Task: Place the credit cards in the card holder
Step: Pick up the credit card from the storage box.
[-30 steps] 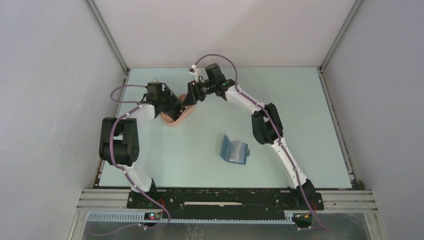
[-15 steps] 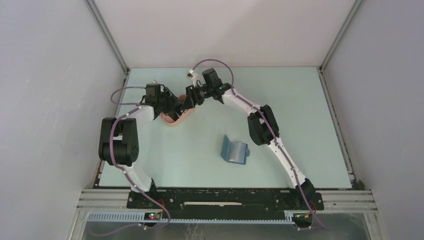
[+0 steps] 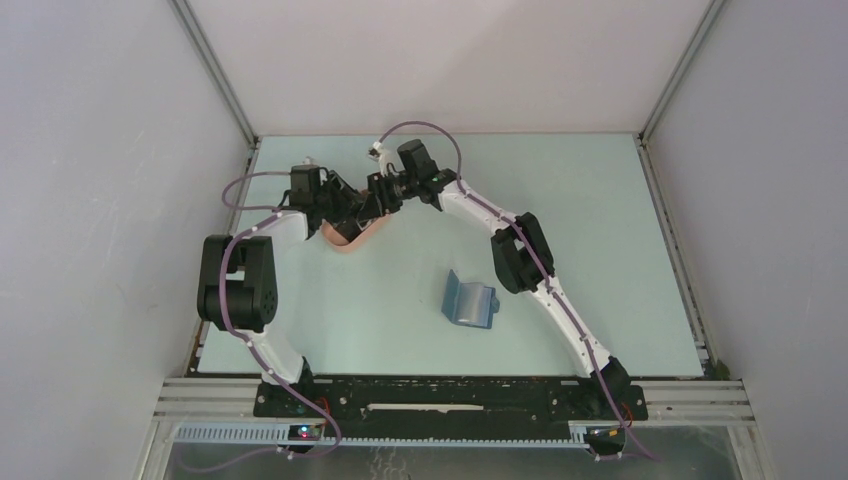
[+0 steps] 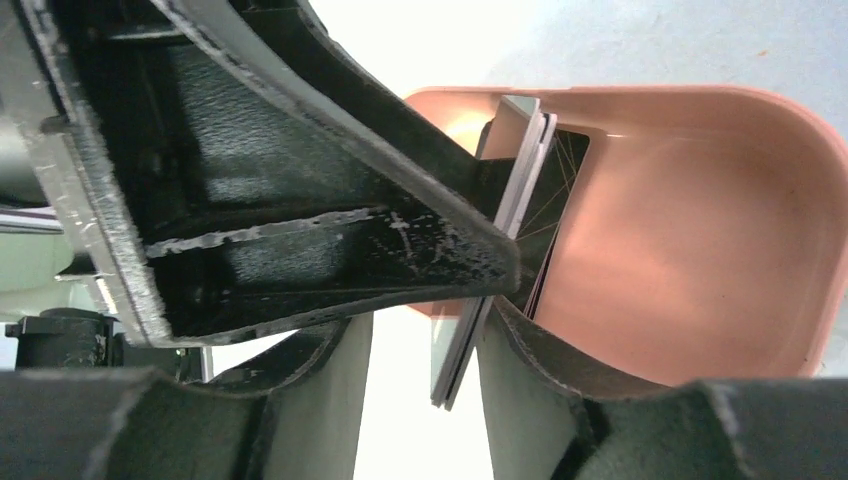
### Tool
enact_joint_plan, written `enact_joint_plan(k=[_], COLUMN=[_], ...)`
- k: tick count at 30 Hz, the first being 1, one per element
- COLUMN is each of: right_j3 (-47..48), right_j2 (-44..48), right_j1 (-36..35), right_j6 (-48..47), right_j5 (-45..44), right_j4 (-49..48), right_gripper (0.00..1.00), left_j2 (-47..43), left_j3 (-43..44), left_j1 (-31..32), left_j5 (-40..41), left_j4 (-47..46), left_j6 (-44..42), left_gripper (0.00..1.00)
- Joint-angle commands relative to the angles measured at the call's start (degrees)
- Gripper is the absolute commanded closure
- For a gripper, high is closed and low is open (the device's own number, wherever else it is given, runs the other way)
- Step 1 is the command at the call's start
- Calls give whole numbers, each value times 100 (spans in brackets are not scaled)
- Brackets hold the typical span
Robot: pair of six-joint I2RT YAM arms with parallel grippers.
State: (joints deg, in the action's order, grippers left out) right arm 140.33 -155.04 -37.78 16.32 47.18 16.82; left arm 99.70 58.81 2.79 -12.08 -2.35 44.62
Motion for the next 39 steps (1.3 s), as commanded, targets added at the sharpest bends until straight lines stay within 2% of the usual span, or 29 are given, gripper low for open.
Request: enact_joint_plan(k=[1,8,13,19,22,34,39], right_j3=[292,293,269,250,241,222,172], right_j2=[-109,-200,-253,-263,-272,-324,-372], right_j1=[-11,32,83,181,205,184,171], right_j6=[408,787,1218,1582,1736,1847,1989], right_j5=[-33,-3,76,285,333,310,313], right_j4=[-233,-443,-640,-849,-926,-996,-1103], right_gripper=[53,83,95,95,92,83,82], left_j2=[-112,-13,4,-301,-393,-326,-215], left_j3=[14,52,14,-122,-180,-320,-337], left_j1=[-38,-33,-69,-150,-164,-173,-173], left_j5=[-194,-323,-520,-401,-386,-399,-485], left_j4=[-222,-272,-474,-520,-514,-578,-688], left_j6=[88,146,163,-85,-208,-313,-270], left_gripper=[76,70,54,36,31,27,26])
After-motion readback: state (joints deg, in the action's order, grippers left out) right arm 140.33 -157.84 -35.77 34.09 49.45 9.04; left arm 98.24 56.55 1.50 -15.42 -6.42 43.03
